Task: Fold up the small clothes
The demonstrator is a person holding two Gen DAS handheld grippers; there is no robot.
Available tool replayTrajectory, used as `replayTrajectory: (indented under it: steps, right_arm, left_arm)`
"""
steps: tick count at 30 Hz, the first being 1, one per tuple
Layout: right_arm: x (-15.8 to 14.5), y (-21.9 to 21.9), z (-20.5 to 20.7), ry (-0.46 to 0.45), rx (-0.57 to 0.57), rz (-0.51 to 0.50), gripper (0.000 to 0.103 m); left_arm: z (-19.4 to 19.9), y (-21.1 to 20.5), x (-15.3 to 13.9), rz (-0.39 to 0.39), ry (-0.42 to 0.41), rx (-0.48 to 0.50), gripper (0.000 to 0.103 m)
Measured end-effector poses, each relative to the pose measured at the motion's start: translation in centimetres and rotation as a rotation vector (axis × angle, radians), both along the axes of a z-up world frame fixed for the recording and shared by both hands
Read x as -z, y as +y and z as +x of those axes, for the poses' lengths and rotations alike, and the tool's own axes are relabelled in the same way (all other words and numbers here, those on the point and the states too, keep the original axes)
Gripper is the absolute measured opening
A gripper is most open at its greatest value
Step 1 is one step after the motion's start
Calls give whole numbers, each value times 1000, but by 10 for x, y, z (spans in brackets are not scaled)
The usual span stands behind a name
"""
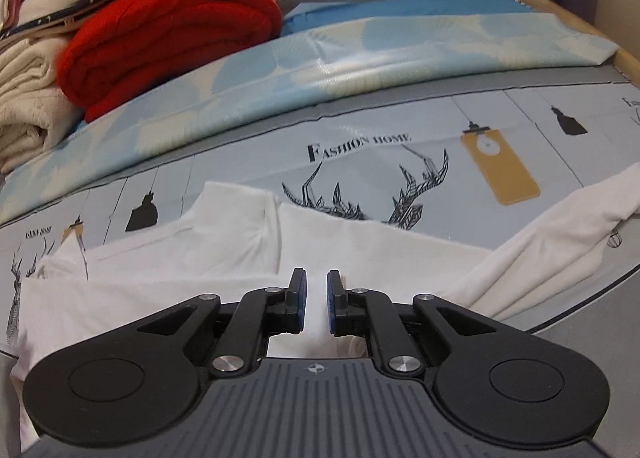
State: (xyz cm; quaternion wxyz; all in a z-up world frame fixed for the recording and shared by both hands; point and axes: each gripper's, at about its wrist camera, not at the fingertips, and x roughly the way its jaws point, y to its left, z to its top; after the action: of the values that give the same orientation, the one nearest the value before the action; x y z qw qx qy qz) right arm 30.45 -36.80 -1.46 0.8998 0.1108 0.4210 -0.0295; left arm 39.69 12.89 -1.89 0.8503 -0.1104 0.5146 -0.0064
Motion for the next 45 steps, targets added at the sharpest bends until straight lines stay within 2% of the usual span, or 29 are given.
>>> replayTrajectory:
  steps: [3, 5, 7, 8, 11, 13, 16, 20, 23, 26, 30, 35, 39, 45]
  right_arm:
    - [7, 3, 0, -5, -63, 39, 11]
    - [27, 8, 4, 99, -132, 75, 12]
    - [55, 11, 7, 246, -156, -4, 10]
    - [63, 10, 7, 274, -155, -29, 10]
    - [49, -5, 4, 216, -107, 43, 12]
    - [30, -16, 0, 127, -69, 63, 20]
    - [13, -41, -9, 27, -2, 64, 23]
    - [7, -100, -21, -58, 186, 56, 23]
    - [8, -153, -37, -131, 375, 47, 23]
    - [13, -208, -56, -187, 554, 85, 23]
    - [28, -265, -64, -218, 643, 191, 24]
    - [43, -303, -64, -244, 737, 298, 27]
    - [56, -314, -53, -226, 763, 342, 27]
    - [65, -313, -39, -192, 741, 338, 27]
  left_arm:
    - [0, -7, -2, -12, -10, 23, 20]
    - [2, -12, 1, -10, -3, 29, 20]
    - [3, -15, 3, 0, 6, 29, 20]
    - [4, -16, 3, 2, 7, 30, 20]
    - [4, -20, -3, -5, -8, 35, 20]
    - [5, -23, -9, -4, -24, 42, 20]
    - [4, -30, -17, -10, -46, 52, 20]
    - [4, -43, -19, -5, -51, 76, 20]
    - [3, -50, -18, 5, -50, 89, 20]
    - [2, -51, -19, 15, -51, 89, 20]
    - [1, -54, -15, 34, -43, 98, 20]
    - [4, -55, -8, 59, -25, 99, 20]
    - [6, -57, -7, 62, -23, 100, 20]
    - [8, -61, -8, 57, -26, 104, 20]
